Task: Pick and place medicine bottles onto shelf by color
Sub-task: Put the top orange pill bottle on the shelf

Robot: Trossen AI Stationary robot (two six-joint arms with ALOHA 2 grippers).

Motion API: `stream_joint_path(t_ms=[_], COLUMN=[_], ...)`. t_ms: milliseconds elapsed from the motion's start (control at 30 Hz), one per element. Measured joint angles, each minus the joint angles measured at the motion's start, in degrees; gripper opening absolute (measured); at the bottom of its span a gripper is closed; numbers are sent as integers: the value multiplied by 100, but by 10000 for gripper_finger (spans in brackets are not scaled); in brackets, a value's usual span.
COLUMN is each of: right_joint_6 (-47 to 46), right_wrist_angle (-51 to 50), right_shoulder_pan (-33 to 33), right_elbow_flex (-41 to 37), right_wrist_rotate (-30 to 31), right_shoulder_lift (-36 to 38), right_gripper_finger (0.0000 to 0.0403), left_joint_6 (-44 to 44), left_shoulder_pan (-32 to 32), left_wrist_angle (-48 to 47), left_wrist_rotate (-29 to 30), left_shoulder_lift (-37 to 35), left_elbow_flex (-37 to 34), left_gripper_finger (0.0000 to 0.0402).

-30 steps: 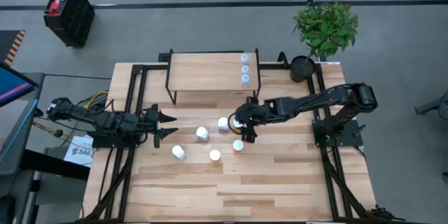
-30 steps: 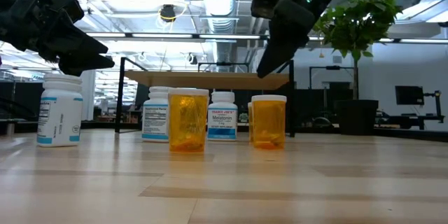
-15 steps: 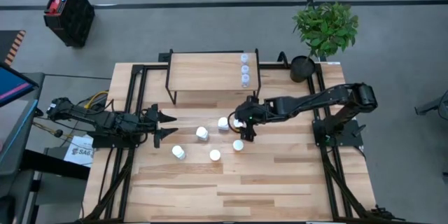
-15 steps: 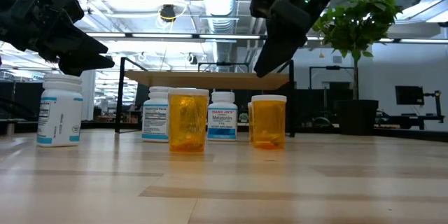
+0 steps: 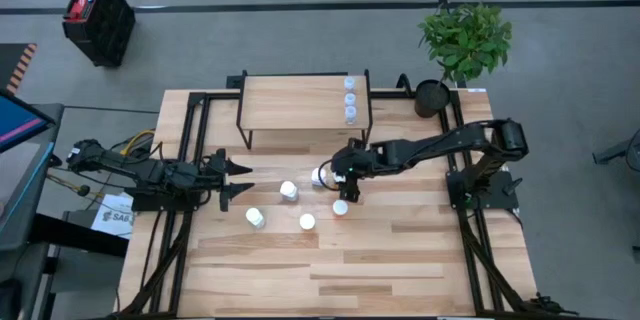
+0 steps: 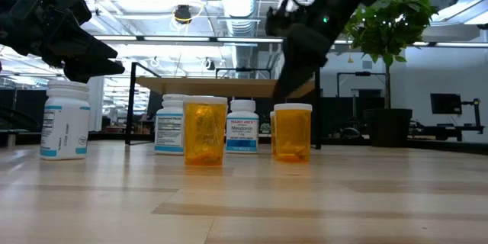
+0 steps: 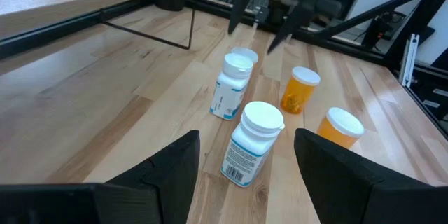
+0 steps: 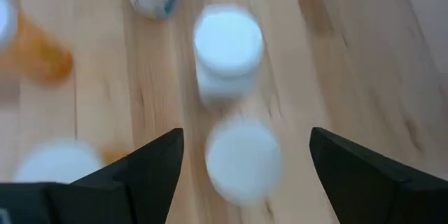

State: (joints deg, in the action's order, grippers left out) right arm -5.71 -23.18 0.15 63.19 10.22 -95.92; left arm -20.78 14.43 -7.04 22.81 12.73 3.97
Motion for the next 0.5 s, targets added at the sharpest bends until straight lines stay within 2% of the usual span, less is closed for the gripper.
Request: stream_joint_path(t_ms=[500], right_joint_6=[41], right_wrist_angle=[3], right_shoulder_pan=[-59], right_elbow_flex=[-3], right_wrist_rotate=[7], right_shoulder_lift=[-537], right_gripper_finger=[327], left_joint_6=[0], left_shoulder_pan=[-1], left_wrist_angle=[-5], left_wrist_rotate=[-6], left_shoulder_lift=[151], left_elbow_flex=[0], left_gripper_finger=[222])
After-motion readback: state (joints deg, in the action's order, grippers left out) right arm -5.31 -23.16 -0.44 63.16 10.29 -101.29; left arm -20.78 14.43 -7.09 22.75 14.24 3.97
